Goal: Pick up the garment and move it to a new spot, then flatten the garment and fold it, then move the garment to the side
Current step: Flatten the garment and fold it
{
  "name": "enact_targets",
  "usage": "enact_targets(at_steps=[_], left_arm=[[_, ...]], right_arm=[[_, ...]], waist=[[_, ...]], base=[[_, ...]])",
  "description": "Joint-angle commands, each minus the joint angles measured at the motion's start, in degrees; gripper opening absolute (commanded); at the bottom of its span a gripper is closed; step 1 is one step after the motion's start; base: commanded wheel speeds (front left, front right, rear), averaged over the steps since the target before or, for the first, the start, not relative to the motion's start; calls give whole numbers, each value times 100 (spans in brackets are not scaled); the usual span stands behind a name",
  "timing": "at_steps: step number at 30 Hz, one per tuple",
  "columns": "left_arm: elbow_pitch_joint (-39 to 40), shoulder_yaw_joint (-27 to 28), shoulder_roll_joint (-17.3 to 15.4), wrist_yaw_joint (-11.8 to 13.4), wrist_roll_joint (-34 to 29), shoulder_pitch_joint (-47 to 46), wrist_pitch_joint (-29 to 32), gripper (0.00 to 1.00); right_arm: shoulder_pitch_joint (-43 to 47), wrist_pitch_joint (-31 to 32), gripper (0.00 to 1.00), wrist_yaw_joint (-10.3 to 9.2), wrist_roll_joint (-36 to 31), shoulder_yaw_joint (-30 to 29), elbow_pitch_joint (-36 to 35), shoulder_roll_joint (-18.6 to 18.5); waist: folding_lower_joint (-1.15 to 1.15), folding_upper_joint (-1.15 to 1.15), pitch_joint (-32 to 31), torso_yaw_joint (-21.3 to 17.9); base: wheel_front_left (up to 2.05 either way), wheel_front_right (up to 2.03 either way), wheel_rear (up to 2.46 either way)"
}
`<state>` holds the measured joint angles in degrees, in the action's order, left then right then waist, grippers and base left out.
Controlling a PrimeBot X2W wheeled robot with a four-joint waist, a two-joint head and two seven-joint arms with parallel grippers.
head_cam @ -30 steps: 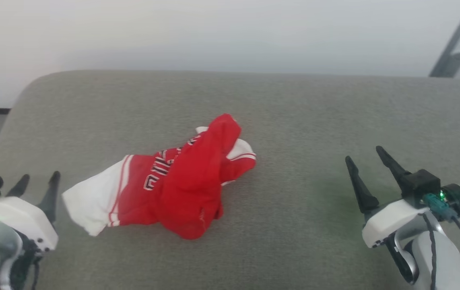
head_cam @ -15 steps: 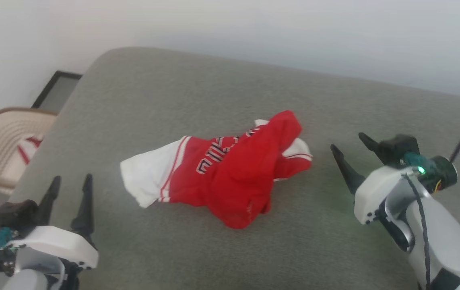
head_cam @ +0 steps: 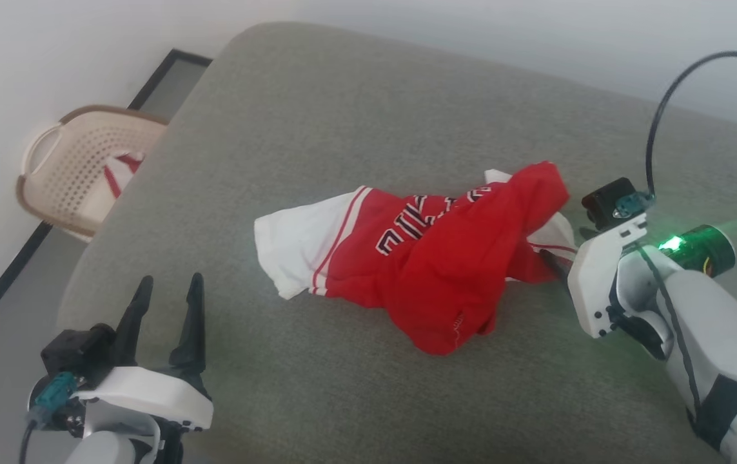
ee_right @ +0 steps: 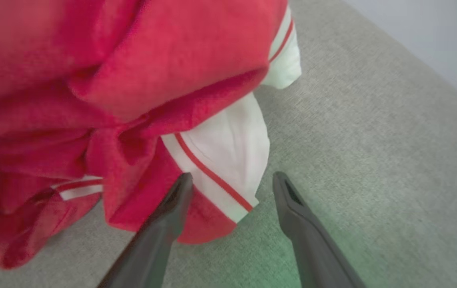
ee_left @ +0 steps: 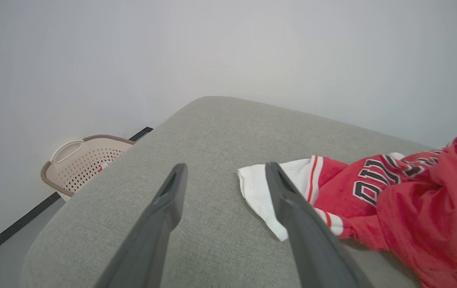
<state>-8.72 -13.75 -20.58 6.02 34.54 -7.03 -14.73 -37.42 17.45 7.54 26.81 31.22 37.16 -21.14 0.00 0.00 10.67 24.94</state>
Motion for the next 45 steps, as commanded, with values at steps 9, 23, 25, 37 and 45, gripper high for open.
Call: enact_targets(at_steps=[9,23,25,37,45], left_arm=[[67,290,421,-177,-297,-48,-49,100],[170,842,550,-362,-611,315,-50,100],[188,906,541,-351,-629,387,-50,100],[347,1128,331,-286,-576,854,-1,100],[471,1163,291,-204,-542,951,16,100]], right_arm=[[-589,317,0,-12,97,612,824,-8],[-696,-259,0,-11,554,647,861,-260],[-578,-315,0,-11,631,627,715,-394],[693,185,0,-10,966,7,-436,-1313],[1806,600,0,-10,949,-748,-818,-1280]], waist=[[0,0,169,213],[0,0,-108,-297],[0,0,-187,-423],[0,0,-576,-1181],[0,0,-625,-1400]], base=[[0,0,0],[0,0,0],[0,0,0],[0,0,0],[0,0,0]])
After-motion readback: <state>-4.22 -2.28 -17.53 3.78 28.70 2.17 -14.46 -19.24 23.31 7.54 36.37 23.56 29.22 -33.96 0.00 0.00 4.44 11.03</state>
